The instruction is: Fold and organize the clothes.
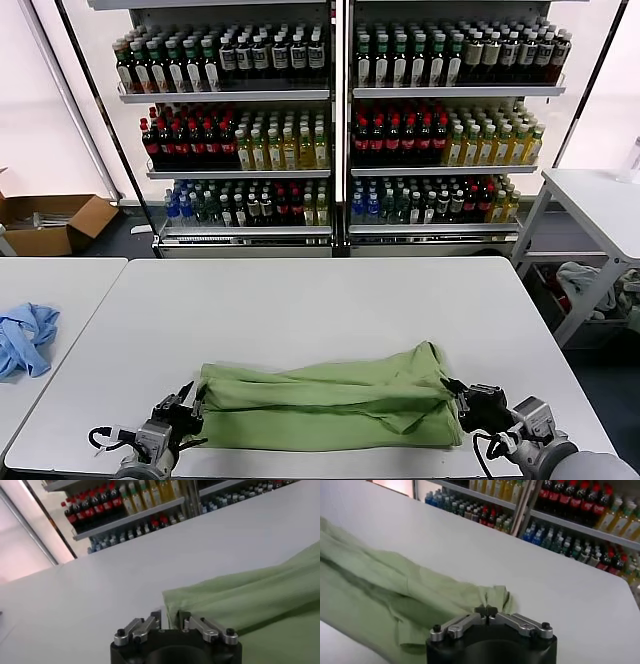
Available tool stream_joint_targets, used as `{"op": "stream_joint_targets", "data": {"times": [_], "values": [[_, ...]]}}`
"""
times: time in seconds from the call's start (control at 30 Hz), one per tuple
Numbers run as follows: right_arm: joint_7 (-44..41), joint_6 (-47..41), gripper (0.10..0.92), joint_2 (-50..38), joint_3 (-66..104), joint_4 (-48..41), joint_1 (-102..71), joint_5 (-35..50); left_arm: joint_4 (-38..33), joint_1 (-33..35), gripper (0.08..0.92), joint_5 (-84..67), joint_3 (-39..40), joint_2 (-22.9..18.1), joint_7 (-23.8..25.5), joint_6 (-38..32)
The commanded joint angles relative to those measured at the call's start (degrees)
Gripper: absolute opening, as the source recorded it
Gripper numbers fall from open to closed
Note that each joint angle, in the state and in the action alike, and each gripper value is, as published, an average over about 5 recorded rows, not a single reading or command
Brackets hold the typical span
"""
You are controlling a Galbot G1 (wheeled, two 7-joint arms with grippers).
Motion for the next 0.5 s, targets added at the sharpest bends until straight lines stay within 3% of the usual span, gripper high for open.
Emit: {"op": "stream_joint_targets", "data": {"times": [0.03,0.27,0.5], "values": [[8.4,0.0,0.215,2.6,-2.6,-0.6,-1.1,0.3,-0.1,-1.1,0.398,2.5,-0.6,0.3,-0.1,-0.8],[20.2,0.0,0.414,5.7,-2.3,2.1,-2.3,4.3,-4.4,1.9,0.597,3.1,-3.4,0.2,-1.0,-0.4],[24.7,5.6,0.613,9.3,4.6,4.1,-1.8,6.2,-9.5,4.3,0.784,3.2,-8.6,-2.0,-1.8,-0.7]]}}
